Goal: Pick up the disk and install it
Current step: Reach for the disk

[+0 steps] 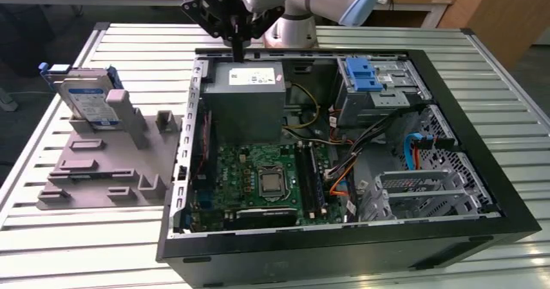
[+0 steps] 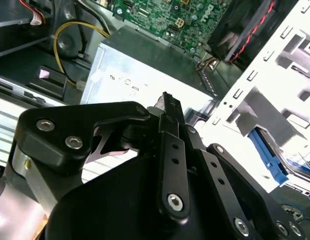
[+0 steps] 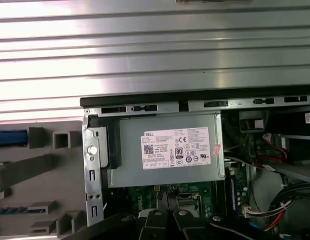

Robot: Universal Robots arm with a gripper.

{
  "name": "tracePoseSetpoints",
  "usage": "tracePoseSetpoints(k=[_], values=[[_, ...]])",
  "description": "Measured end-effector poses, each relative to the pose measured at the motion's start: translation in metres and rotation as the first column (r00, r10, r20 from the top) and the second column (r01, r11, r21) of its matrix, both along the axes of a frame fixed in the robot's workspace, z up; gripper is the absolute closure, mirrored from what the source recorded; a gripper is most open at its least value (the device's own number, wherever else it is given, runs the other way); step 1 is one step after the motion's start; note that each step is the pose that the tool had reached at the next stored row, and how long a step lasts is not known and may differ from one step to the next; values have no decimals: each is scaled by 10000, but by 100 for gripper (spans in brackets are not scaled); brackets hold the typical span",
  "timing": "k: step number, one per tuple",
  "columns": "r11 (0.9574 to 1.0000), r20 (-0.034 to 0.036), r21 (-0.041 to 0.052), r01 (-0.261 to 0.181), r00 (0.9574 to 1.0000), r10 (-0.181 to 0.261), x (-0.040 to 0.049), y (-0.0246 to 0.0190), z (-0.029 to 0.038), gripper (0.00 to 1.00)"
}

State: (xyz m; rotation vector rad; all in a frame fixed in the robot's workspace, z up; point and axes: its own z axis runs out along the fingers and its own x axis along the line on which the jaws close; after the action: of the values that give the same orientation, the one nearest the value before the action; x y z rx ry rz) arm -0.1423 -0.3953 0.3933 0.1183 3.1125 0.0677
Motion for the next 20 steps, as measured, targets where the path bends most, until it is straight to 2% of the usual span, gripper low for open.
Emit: tracePoseSetpoints(k=[9,20], values=[[10000,-2,0,1,10000,-1,-111,10,-5,89],[10000,-1,0,3,10000,-3,-126,10,-7,89]])
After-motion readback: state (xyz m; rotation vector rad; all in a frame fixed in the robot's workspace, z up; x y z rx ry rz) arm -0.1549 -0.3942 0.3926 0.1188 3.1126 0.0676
